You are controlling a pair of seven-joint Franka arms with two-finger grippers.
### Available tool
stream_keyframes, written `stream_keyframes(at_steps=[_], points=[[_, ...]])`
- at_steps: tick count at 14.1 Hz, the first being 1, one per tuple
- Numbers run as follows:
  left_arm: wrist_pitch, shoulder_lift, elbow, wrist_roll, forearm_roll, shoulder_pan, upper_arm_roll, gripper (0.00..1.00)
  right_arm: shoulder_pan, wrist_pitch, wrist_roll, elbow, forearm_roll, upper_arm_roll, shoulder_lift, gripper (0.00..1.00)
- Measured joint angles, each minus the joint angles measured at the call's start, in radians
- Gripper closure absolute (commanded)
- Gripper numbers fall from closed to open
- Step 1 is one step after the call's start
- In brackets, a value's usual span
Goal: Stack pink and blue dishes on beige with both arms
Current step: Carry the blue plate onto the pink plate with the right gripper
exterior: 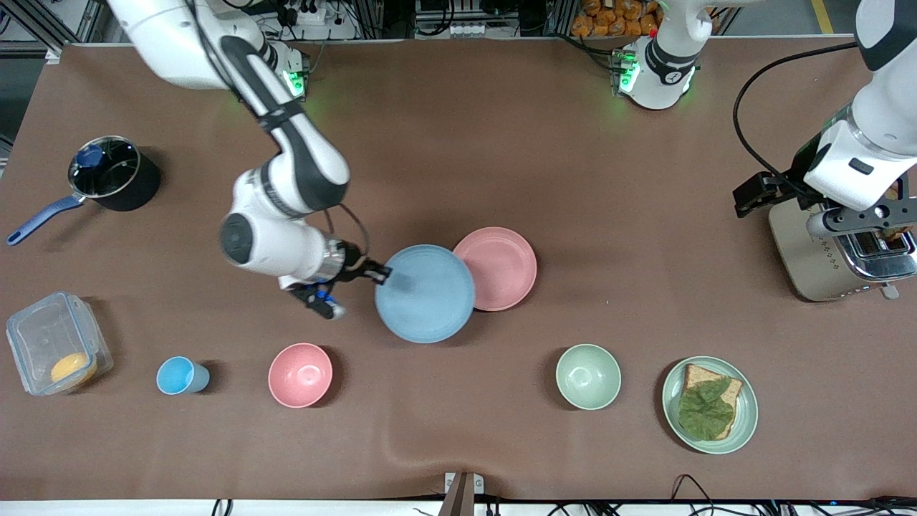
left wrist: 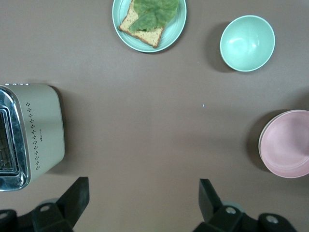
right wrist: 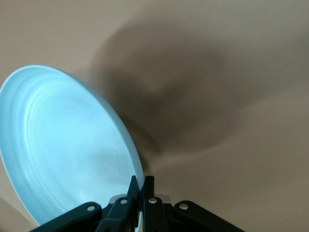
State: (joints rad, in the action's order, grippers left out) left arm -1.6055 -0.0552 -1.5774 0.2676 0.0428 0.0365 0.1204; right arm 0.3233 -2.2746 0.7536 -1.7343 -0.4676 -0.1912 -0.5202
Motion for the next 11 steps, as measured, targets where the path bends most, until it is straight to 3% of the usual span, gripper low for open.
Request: stream_keyframes(at_steps=[4, 11], points=[[0.007, 0.0, 0.0, -0.002, 0.0, 0.0, 0.001, 0.0, 0.123, -0.146, 0.146, -0.004, 0.0, 0.002, -0.063, 1.0], [0.021, 0.0, 0.0, -0.007, 0.0, 0.002, 0.004, 0.0, 0.189, -0.157, 0.254, -0.015, 0.0, 0.003, -0.078, 1.0]])
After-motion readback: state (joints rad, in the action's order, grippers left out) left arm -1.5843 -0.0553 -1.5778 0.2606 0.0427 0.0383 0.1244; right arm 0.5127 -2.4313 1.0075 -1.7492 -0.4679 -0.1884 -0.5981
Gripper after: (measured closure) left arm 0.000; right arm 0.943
